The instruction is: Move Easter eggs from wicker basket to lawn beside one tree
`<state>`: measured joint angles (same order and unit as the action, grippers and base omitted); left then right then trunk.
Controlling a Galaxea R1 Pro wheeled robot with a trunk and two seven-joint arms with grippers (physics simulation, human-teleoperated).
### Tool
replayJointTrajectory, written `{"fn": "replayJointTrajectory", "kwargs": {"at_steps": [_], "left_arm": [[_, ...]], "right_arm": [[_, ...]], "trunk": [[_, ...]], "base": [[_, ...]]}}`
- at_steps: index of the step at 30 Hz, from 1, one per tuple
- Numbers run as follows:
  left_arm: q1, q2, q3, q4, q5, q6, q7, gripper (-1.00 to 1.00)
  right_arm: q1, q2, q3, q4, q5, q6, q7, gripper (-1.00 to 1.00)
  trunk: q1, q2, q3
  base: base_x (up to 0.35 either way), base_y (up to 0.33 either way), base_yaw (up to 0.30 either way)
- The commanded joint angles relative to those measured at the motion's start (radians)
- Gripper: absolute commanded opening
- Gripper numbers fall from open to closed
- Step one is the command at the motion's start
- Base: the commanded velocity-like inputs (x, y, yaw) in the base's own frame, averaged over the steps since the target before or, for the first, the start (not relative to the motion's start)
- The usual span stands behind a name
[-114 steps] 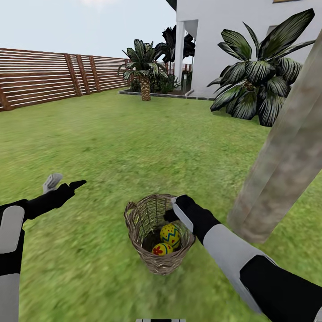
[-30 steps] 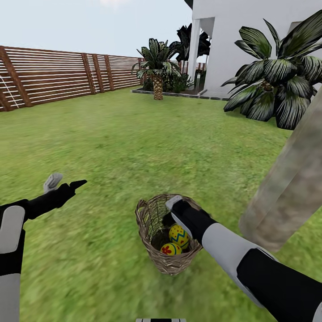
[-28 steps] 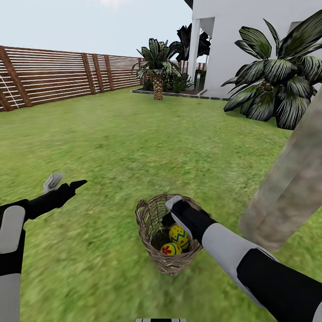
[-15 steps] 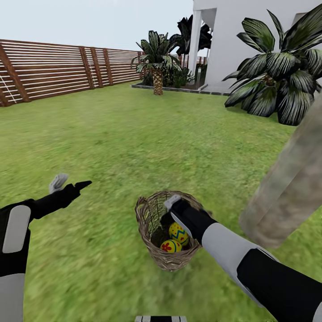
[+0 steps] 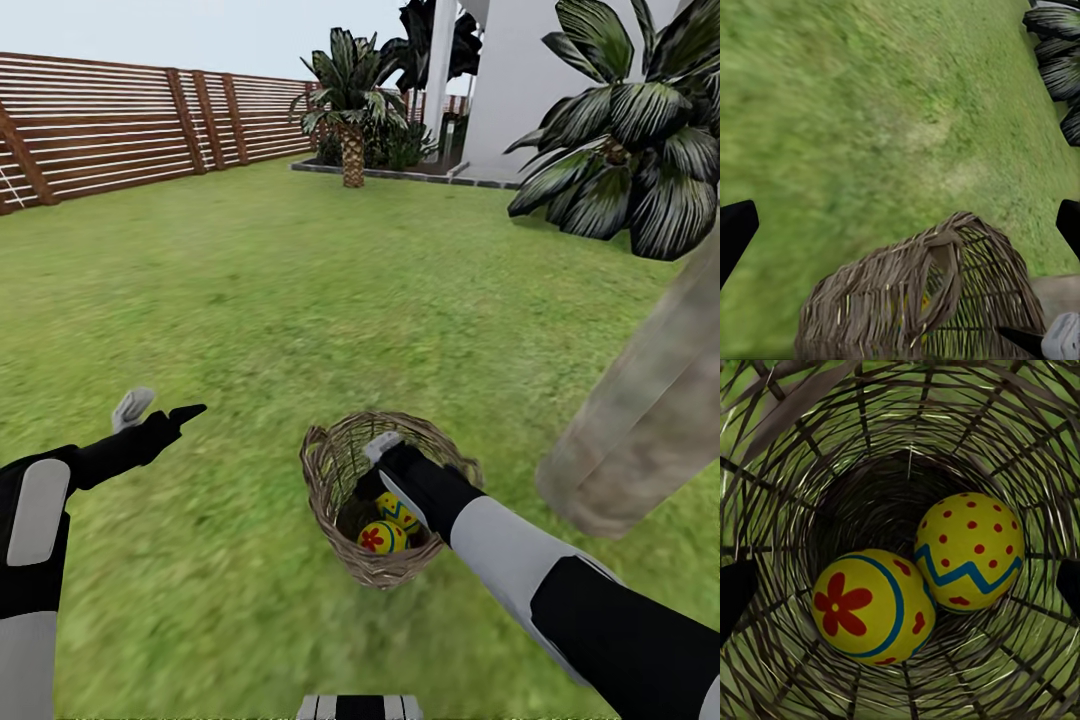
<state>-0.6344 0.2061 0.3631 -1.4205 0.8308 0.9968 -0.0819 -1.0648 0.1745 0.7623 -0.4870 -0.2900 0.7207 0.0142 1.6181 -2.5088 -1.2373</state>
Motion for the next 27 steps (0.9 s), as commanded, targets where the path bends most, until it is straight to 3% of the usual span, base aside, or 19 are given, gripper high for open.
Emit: {"fn": "replayJointTrajectory", "kwargs": {"at_steps": [1, 15, 22, 27], "left_arm": [[-0.001, 0.0, 0.002, 0.0, -0.007, 0.005, -0.009, 1.0], [-0.001, -0.001, 0.001, 0.0, -0.006, 0.005, -0.009, 1.0], [-0.001, -0.001, 0.001, 0.0, -0.006, 0.004, -0.009, 1.0], [-0.001, -0.001, 0.001, 0.0, -0.006, 0.003, -0.009, 1.0]], "right_arm": [[-0.001, 0.0, 0.003, -0.003, 0.0, 0.003, 0.001, 1.0], [-0.001, 0.0, -0.006, -0.051, -0.003, -0.017, -0.013, 1.0], [-0.003, -0.02, -0.008, -0.05, -0.003, -0.018, -0.016, 1.0], [-0.003, -0.028, -0.038, -0.048, -0.003, -0.017, -0.017, 1.0]], "trunk": [[0.0, -0.001, -0.005], [0.006, -0.004, -0.059], [0.01, -0.006, -0.086], [0.012, -0.007, -0.105]], "base": [[0.0, 0.0, 0.0], [0.0, 0.0, 0.0], [0.0, 0.0, 0.0], [0.0, 0.0, 0.0]]}}
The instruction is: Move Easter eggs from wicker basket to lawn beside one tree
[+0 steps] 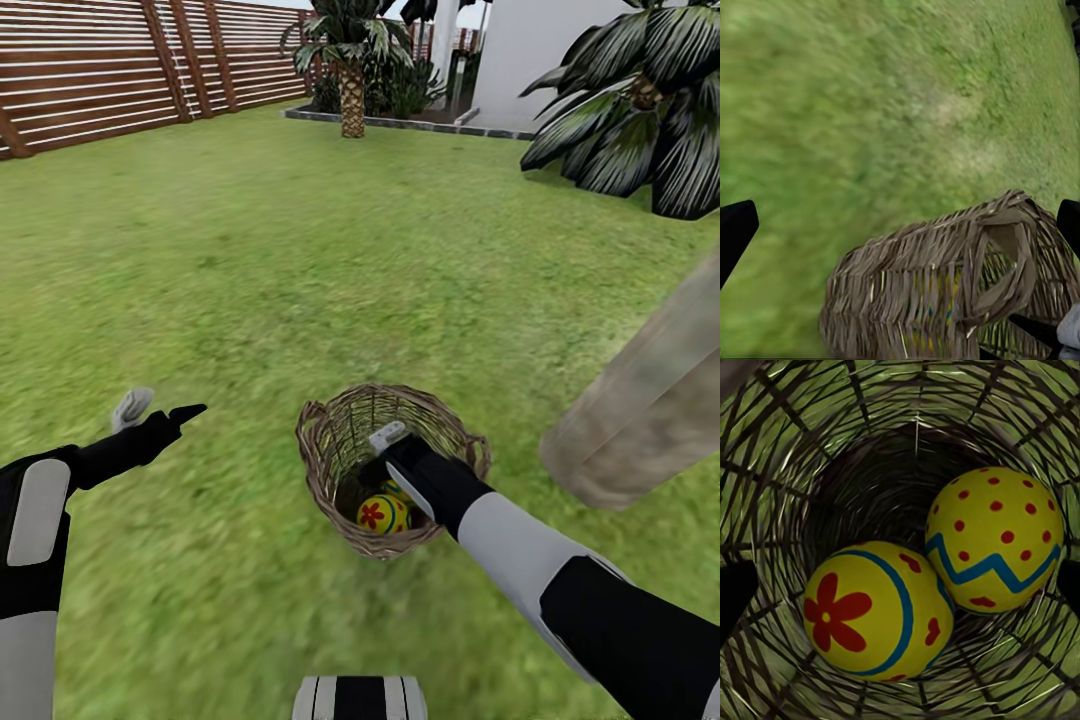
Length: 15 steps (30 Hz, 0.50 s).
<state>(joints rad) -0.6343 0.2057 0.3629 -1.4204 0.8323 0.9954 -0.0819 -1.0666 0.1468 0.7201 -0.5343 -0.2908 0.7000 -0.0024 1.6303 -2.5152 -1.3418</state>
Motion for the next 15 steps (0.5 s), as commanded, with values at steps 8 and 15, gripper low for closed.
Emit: {"fn": "replayJointTrajectory", "kwargs": {"at_steps": [8, 15], "left_arm": [[-0.001, 0.0, 0.001, 0.0, -0.007, 0.005, -0.009, 1.0], [-0.001, 0.0, 0.002, -0.002, -0.005, 0.004, -0.016, 1.0]], "right_arm": [[-0.001, -0.014, -0.033, -0.001, -0.002, 0.004, -0.002, 1.0], [-0.001, -0.029, -0.034, -0.005, -0.001, 0.001, -0.002, 1.0]], "trunk": [[0.003, -0.002, -0.032], [0.005, -0.003, -0.043]], "base": [[0.0, 0.0, 0.0], [0.0, 0.0, 0.0]]}}
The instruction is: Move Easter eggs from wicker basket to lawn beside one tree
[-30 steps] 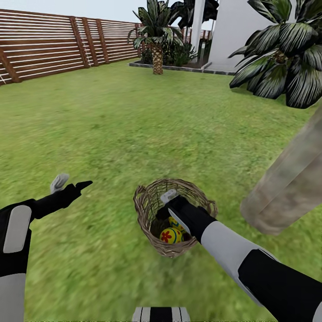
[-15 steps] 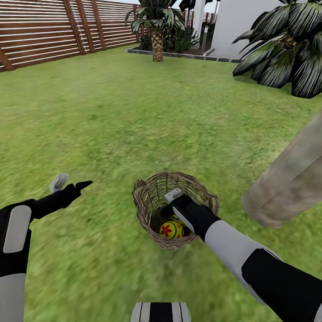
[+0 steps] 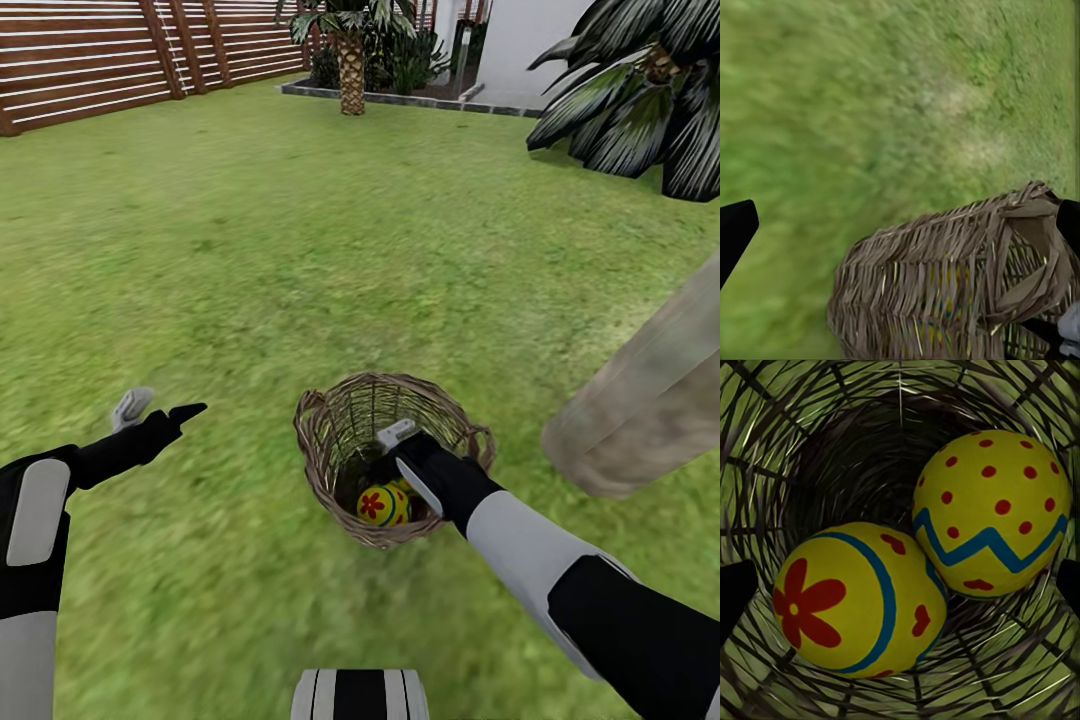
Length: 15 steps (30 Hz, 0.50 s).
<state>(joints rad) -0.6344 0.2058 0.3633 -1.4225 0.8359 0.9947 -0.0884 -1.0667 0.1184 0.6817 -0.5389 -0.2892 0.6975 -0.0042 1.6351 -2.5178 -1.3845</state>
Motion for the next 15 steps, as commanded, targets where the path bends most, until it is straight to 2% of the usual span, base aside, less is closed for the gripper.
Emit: {"fn": "replayJointTrajectory", "kwargs": {"at_steps": [1, 9, 15], "left_arm": [[-0.001, 0.0, 0.002, 0.0, -0.008, 0.005, -0.01, 1.0], [-0.001, 0.001, 0.002, -0.001, -0.008, 0.003, -0.012, 1.0], [-0.001, 0.001, 0.002, 0.0, -0.008, 0.002, -0.016, 1.0]], "right_arm": [[-0.001, -0.002, 0.004, -0.001, -0.002, 0.003, 0.0, 1.0], [-0.001, -0.01, 0.003, -0.003, -0.002, -0.017, -0.005, 1.0], [-0.001, -0.013, 0.004, -0.004, -0.002, -0.055, -0.079, 1.0]], "trunk": [[0.0, 0.0, -0.001], [0.0, 0.0, -0.001], [0.0, 0.0, -0.001]], "base": [[0.0, 0.0, 0.0], [0.0, 0.0, 0.0], [0.0, 0.0, 0.0]]}}
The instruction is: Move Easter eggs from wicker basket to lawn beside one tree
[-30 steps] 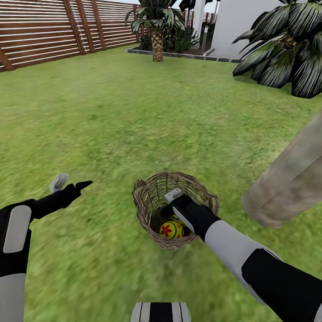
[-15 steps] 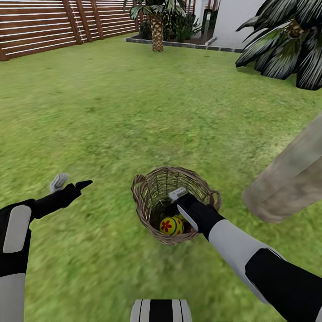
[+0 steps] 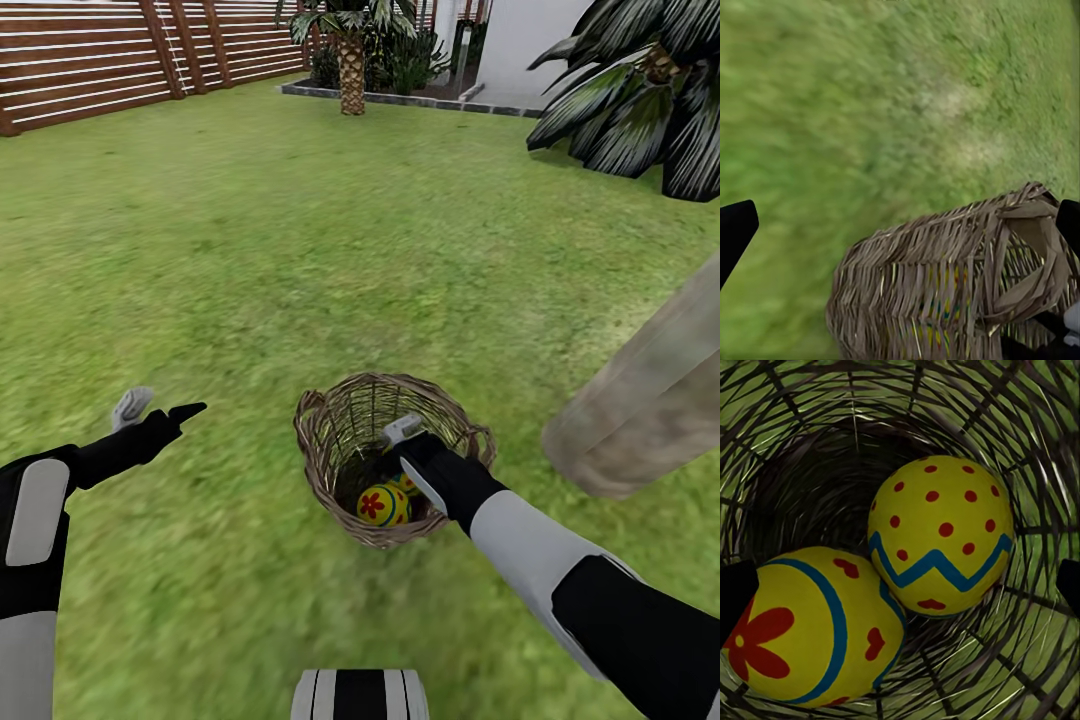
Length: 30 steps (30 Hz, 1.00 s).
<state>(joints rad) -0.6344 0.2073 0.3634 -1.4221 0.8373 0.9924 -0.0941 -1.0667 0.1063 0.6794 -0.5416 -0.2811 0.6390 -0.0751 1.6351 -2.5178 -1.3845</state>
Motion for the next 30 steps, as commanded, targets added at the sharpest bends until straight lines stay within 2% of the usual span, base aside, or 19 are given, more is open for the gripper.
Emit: {"fn": "replayJointTrajectory", "kwargs": {"at_steps": [1, 24, 30], "left_arm": [[-0.001, 0.0, 0.002, 0.0, -0.009, 0.005, -0.01, 1.0], [-0.001, 0.0, 0.0, 0.0, -0.009, 0.004, -0.011, 1.0], [-0.001, 0.0, 0.0, 0.0, -0.009, 0.004, -0.01, 1.0]], "right_arm": [[-0.001, -0.001, 0.006, -0.001, -0.01, 0.003, -0.009, 1.0], [-0.001, 0.001, 0.006, 0.001, -0.013, -0.039, -0.012, 1.0], [-0.001, 0.001, 0.006, 0.002, -0.013, -0.039, -0.012, 1.0]], "trunk": [[0.0, 0.0, -0.001], [0.0, 0.0, -0.001], [0.003, -0.002, -0.024]], "base": [[0.0, 0.0, 0.0], [0.047, -0.011, 0.0], [0.0, 0.0, 0.0]]}}
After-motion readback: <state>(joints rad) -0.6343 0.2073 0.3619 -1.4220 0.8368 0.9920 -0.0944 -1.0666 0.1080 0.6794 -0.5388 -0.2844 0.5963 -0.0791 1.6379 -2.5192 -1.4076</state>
